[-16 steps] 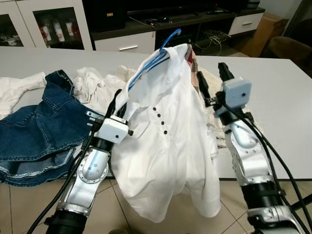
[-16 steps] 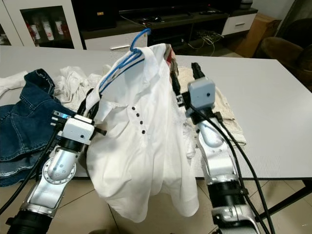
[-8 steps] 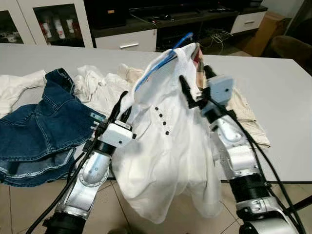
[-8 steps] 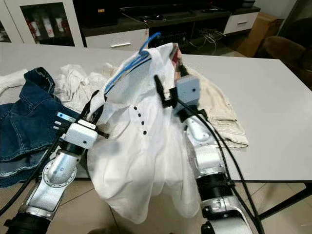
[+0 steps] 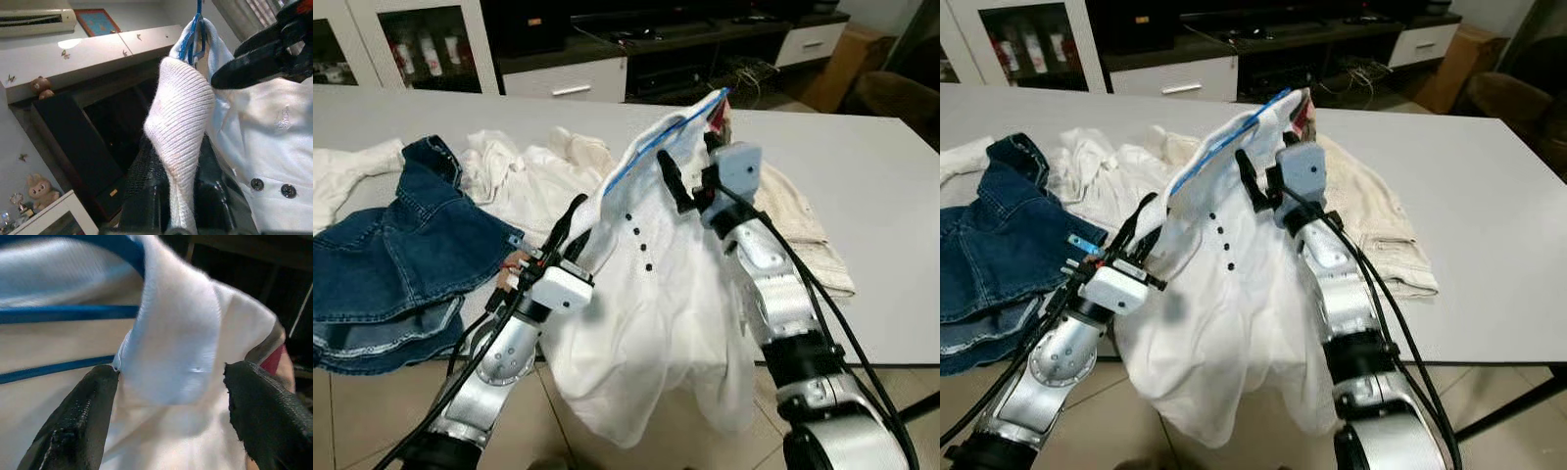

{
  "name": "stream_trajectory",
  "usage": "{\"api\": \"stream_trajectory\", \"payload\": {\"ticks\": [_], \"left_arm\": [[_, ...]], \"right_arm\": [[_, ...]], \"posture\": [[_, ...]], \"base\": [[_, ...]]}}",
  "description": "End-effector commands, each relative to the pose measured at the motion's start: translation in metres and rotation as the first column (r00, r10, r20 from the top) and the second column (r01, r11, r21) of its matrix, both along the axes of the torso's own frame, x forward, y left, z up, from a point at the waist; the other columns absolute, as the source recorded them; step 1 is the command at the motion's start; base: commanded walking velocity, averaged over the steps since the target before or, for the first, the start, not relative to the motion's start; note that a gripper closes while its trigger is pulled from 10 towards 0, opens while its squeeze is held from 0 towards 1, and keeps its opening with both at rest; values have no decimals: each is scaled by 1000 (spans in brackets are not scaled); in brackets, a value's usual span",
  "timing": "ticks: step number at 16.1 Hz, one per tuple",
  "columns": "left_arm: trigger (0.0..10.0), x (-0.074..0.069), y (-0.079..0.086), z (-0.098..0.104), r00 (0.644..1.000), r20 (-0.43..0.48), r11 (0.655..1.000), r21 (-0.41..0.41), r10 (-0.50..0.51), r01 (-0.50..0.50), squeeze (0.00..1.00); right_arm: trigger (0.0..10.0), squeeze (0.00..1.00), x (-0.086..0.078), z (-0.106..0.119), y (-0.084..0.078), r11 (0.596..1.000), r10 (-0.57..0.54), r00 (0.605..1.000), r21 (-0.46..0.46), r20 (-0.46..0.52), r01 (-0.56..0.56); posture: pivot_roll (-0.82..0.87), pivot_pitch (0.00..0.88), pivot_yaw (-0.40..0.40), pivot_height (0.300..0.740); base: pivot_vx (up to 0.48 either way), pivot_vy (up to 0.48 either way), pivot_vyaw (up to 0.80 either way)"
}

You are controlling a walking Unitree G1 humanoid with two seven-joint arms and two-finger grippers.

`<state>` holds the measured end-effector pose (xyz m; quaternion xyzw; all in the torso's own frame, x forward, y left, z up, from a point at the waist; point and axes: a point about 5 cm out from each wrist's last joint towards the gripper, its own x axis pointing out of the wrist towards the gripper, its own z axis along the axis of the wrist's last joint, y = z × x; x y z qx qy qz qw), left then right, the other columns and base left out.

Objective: Hang hanger

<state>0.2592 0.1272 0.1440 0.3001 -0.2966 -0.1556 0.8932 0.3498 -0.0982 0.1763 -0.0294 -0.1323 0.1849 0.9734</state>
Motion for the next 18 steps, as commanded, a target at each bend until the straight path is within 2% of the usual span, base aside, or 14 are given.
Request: {"api": "stream_trajectory", "payload": {"ticks": [1, 4, 6, 8, 9, 10, 11, 14, 18], "left_arm": [[10000, 0, -4, 8, 999, 46, 1000, 1, -19, 19, 0], [10000, -1, -3, 6, 999, 42, 1000, 4, -10, 10, 0], [10000, -2, -3, 6, 999, 44, 1000, 2, -11, 10, 0], [10000, -2, -5, 7, 999, 46, 1000, 7, -23, 23, 0], [10000, -1, -5, 7, 998, 48, 1000, 13, -28, 27, 0], [10000, -1, -6, 7, 998, 50, 1000, 12, -29, 28, 0], [10000, -1, -6, 8, 998, 51, 1000, 13, -29, 28, 0], [10000, 0, -6, 7, 998, 53, 1000, 13, -24, 24, 0], [10000, -1, -5, 6, 998, 53, 1000, 13, -15, 14, 0]], "right_arm": [[10000, 0, 3, 5, 2, 999, 2, 1000, 40, -10, -1], [10000, 0, 2, 7, 0, 997, 11, 1000, 75, -18, -10], [10000, 0, 6, 1, -7, 995, -20, 998, 98, -57, 25], [10000, 0, 9, 6, -3, 991, -22, 998, 128, -59, 30], [6980, 0, 10, 9, 2, 991, -21, 998, 133, -54, 28], [1569, 0, 10, 10, 5, 990, -13, 999, 143, -51, 20], [0, 0, 10, 11, 7, 990, -9, 999, 143, -50, 16], [0, 0, 12, 9, 7, 988, -9, 998, 156, -63, 18], [0, 0, 16, 11, -9, 978, -92, 993, 183, -67, 103]], "posture": [[175, 11, -46, 740], [175, 11, -46, 740], [177, 15, -46, 740], [174, 13, -42, 740], [172, 12, -40, 740], [172, 12, -40, 740], [172, 12, -40, 740], [180, 7, -43, 740], [182, 6, -44, 740]], "base": [[0, 0, 0], [0, 0, 0], [0, 0, 0], [0, 0, 0], [0, 0, 0], [0, 0, 0], [0, 0, 0], [0, 0, 0], [0, 0, 0]]}}
